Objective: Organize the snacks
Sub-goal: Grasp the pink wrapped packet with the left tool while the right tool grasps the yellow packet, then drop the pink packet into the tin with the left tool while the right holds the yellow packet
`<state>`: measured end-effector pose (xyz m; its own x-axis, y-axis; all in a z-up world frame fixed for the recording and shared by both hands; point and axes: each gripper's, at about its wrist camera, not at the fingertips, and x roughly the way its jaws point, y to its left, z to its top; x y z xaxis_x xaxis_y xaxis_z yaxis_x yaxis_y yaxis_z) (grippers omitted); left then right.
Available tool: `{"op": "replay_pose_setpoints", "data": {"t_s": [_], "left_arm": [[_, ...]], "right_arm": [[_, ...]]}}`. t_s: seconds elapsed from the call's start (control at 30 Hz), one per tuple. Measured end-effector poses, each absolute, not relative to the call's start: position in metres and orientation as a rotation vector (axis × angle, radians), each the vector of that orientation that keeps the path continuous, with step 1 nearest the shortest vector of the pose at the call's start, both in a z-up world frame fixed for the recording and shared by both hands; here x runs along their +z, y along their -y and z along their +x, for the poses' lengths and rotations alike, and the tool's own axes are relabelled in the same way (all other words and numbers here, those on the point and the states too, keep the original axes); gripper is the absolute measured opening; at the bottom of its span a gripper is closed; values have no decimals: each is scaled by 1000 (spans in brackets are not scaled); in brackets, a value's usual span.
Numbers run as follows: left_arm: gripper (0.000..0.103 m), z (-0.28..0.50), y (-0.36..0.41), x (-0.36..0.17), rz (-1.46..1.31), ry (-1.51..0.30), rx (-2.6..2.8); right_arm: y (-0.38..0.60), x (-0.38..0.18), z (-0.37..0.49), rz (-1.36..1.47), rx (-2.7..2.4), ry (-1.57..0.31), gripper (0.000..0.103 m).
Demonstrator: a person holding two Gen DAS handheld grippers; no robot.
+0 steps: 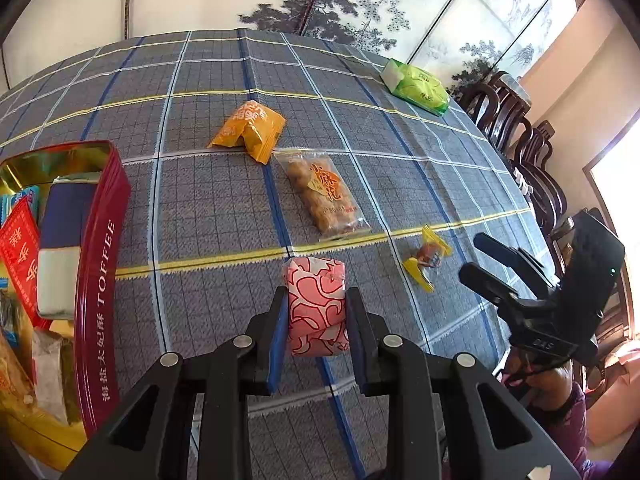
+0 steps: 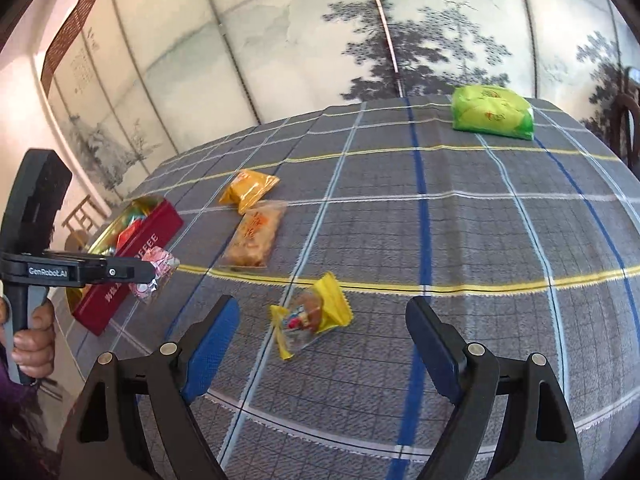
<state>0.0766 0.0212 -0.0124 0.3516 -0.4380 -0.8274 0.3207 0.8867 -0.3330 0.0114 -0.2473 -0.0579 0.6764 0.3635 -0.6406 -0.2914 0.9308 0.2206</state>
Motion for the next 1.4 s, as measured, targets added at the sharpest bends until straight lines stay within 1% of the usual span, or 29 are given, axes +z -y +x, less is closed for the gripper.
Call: {"op": "replay_pose_setpoints", "data": {"t_s": [0.1,0.2,0.27,0.3,0.33,0.37,0.4,0.43,0.57,0.83,0.97,1.23,1.4], "left_arm": [[24,64,-22,-8,-99,-1094,-495],[24,56,-25,-4,-97,-1086,-501],[24,52,-27,-2,-98,-1082,-501],[24,50,-27,-1,-97,-1080,-501],[24,48,-28,-1,-95,-1078,-502],[24,47,-29,0,-92,-1076,-501],[24,45,-30,0,-88,-1075,-497],[24,43,-31,1,-86,-1071,-495],[24,33,-39,9,-96,-1049,-487],[24,10,-74,31,-122,-987,-444],[24,-2,-101,38,-133,-969,-391],[24,-10,-159,40,-162,-954,-260],[24,-5,-176,35,-141,-947,-226]], "right_arm": [[231,-63,20,17,337,-770,86],[224,-69,29,8,332,-801,86],[222,-74,34,14,323,-822,83],[220,-75,35,14,326,-826,73],[217,-76,36,3,321,-833,49],[214,-78,36,-15,311,-844,47],[212,-80,36,-19,318,-855,41],[210,-83,36,-24,323,-872,38],[210,-80,30,-7,324,-855,37],[210,-54,26,51,307,-767,36],[226,-61,38,131,236,-754,36],[226,-73,53,132,180,-762,36],[226,-74,52,130,177,-757,36]]}}
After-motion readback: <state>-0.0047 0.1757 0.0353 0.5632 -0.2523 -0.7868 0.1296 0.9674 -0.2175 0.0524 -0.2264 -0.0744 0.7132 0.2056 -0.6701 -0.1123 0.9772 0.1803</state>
